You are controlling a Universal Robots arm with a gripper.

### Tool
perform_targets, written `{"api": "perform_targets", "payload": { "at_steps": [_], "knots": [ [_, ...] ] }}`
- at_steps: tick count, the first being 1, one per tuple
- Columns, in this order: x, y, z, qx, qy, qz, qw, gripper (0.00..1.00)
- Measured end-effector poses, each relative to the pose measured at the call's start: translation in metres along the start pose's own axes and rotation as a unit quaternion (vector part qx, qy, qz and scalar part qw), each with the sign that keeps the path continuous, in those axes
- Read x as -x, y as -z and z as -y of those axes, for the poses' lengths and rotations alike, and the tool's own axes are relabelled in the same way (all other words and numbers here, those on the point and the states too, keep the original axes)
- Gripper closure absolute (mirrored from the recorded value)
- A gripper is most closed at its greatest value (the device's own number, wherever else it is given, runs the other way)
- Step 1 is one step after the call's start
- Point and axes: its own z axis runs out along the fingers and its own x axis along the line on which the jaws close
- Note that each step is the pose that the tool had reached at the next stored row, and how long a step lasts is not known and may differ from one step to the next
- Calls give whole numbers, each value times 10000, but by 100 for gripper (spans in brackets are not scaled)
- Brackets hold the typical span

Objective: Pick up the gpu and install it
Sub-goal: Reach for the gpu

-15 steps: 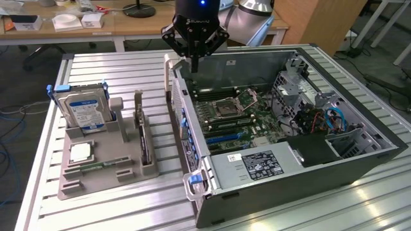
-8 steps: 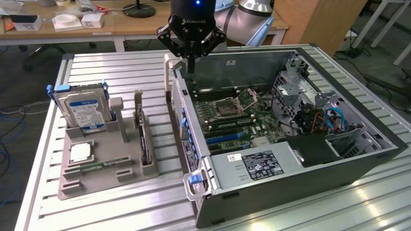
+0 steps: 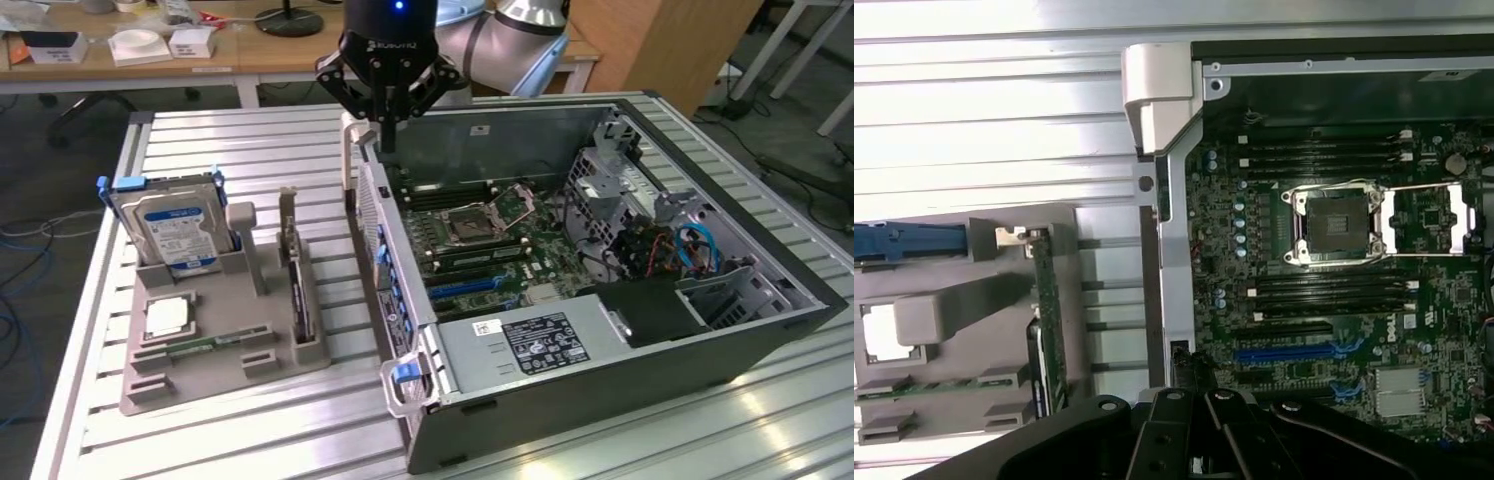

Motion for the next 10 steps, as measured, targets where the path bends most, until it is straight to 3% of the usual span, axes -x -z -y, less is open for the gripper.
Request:
{"api": "perform_targets", "payload": {
  "at_steps": [10],
  "knots": [
    [-142, 1, 16, 0, 0, 0, 10000, 90]
  ]
}}
